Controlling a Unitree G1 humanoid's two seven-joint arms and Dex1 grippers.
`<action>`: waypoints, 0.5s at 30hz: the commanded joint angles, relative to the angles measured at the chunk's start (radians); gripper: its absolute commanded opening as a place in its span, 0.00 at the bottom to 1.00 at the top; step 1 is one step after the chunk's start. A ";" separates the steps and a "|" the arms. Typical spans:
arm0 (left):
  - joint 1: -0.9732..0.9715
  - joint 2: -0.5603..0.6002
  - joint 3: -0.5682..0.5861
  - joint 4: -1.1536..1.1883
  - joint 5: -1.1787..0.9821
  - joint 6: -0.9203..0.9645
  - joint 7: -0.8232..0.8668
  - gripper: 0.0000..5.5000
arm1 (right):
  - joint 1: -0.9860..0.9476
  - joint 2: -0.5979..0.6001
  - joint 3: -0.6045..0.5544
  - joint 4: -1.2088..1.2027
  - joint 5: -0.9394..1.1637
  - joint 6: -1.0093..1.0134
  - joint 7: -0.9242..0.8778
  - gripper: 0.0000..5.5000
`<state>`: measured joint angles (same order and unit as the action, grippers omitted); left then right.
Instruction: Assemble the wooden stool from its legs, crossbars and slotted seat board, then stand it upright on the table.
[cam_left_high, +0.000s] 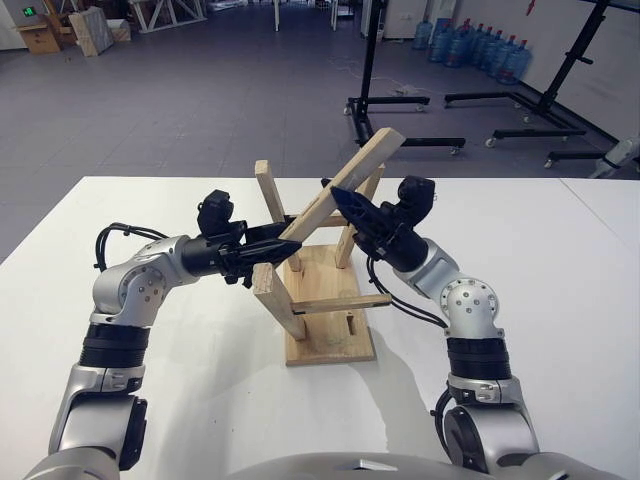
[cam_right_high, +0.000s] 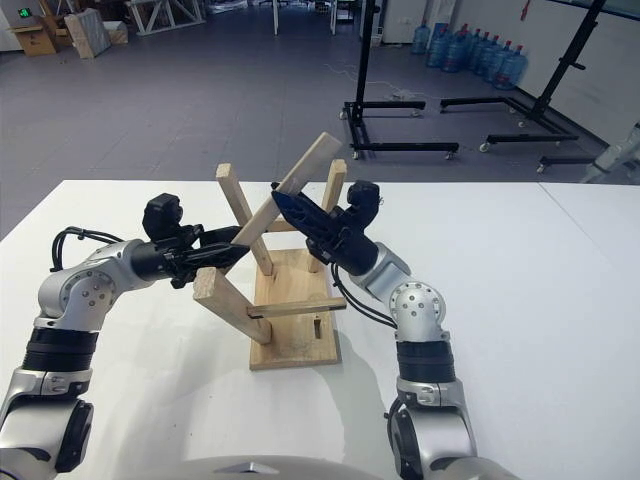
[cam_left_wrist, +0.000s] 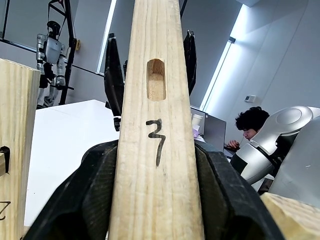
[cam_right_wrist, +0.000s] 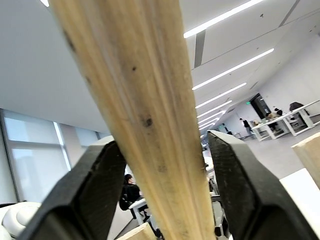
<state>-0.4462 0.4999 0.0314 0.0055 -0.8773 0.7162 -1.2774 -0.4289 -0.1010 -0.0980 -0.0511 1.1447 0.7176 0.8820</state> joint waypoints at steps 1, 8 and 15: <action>-0.020 0.013 -0.002 -0.010 -0.001 -0.001 -0.042 0.37 | -0.025 0.000 -0.037 0.003 0.036 0.009 -0.008 0.41; -0.015 0.022 0.021 0.001 0.008 0.000 -0.011 0.44 | 0.005 -0.025 -0.035 -0.045 -0.078 -0.080 0.039 0.40; 0.009 0.033 0.048 0.030 0.031 -0.006 0.020 0.62 | 0.019 -0.074 -0.083 -0.105 -0.081 -0.110 0.033 0.38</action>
<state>-0.4436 0.5148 0.0630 0.0183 -0.8703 0.7176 -1.2763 -0.4160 -0.1539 -0.1717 -0.1190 1.0601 0.6142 0.9128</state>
